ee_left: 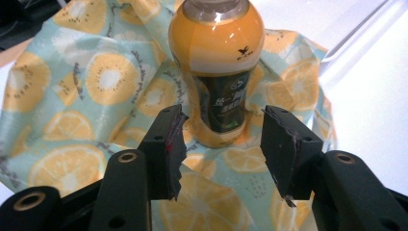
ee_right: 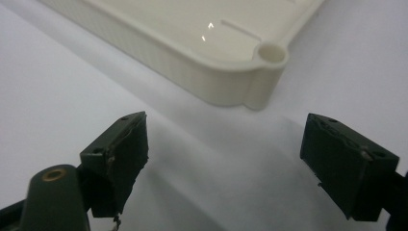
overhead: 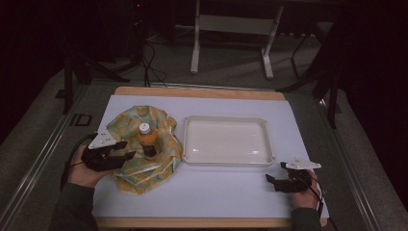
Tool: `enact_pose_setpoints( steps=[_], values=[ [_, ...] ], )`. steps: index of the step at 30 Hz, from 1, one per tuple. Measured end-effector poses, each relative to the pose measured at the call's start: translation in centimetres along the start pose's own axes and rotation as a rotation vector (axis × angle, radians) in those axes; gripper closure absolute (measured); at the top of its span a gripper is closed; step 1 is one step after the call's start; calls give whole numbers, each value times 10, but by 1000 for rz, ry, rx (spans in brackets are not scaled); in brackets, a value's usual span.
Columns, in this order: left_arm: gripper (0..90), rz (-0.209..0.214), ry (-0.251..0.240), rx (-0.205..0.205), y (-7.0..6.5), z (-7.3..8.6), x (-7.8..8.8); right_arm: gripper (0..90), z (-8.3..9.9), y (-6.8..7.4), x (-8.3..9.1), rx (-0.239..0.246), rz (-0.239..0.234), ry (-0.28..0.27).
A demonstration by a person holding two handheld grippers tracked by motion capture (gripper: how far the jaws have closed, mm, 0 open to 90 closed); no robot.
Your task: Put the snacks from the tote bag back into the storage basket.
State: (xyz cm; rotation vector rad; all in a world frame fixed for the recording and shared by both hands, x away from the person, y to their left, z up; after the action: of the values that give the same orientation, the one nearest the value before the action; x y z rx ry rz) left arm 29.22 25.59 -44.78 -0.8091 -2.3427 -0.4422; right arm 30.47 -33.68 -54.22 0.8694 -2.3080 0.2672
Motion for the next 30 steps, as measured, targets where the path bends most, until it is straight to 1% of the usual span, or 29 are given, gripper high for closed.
enact_pose_setpoints(
  steps=[1, 2, 3, 4, 5, 7, 9, 10, 16, 22, 23, 26, 30],
  values=[
    [504, 11, 3, 0, 0, -1, -1, 173, 1, -2, 3, -14, -27, -38],
    [504, 21, 0, -3, 1, -2, -2, 173, 1, -2, 3, -14, -27, -38],
    [509, 35, -4, 0, 1, -2, -2, 230, 2, -3, 6, -20, -45, -64],
    [509, 44, -10, 7, 1, -3, -3, 230, 2, -3, 6, -20, -45, -64],
    [509, 40, 1, -5, 1, -5, -4, 233, 3, -3, 8, -22, -51, -81],
    [508, 37, 6, -12, 1, -6, -4, 233, 4, -3, 8, -18, -53, -89],
    [502, 29, 4, -18, 1, -8, -3, 223, 4, -3, 8, -19, -50, -90],
    [496, 27, 1, -15, 1, -9, -3, 207, 4, -2, 8, -11, -46, -89],
    [487, 12, 2, -23, 3, -11, -4, 202, 4, -2, 8, -5, -44, -94],
    [479, -7, 2, -38, 2, -11, -4, 201, 4, 0, 8, 9, -36, -86],
    [479, -11, -10, -33, 2, -12, -4, 201, 4, 0, 8, 9, -34, -87],
    [479, -19, -14, -32, 3, -12, -3, 202, 4, 0, 8, 10, -37, -87],
    [483, -15, -13, -33, 3, -14, -3, 204, 4, 1, 8, 20, -36, -86]
  ],
)
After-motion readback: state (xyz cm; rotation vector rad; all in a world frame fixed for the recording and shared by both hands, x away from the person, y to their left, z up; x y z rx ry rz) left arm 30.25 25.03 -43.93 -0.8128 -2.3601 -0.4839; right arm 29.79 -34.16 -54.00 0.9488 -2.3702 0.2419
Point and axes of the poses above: each handheld gripper's, and its own axes: x roughly backward along the jaws, z roughly out of its underside, y roughly to its left, the point moved 1 cm from there along -x, roughly forward along the jaws, and after that the axes turned 3 degrees about -z, right-handed, at the moved point
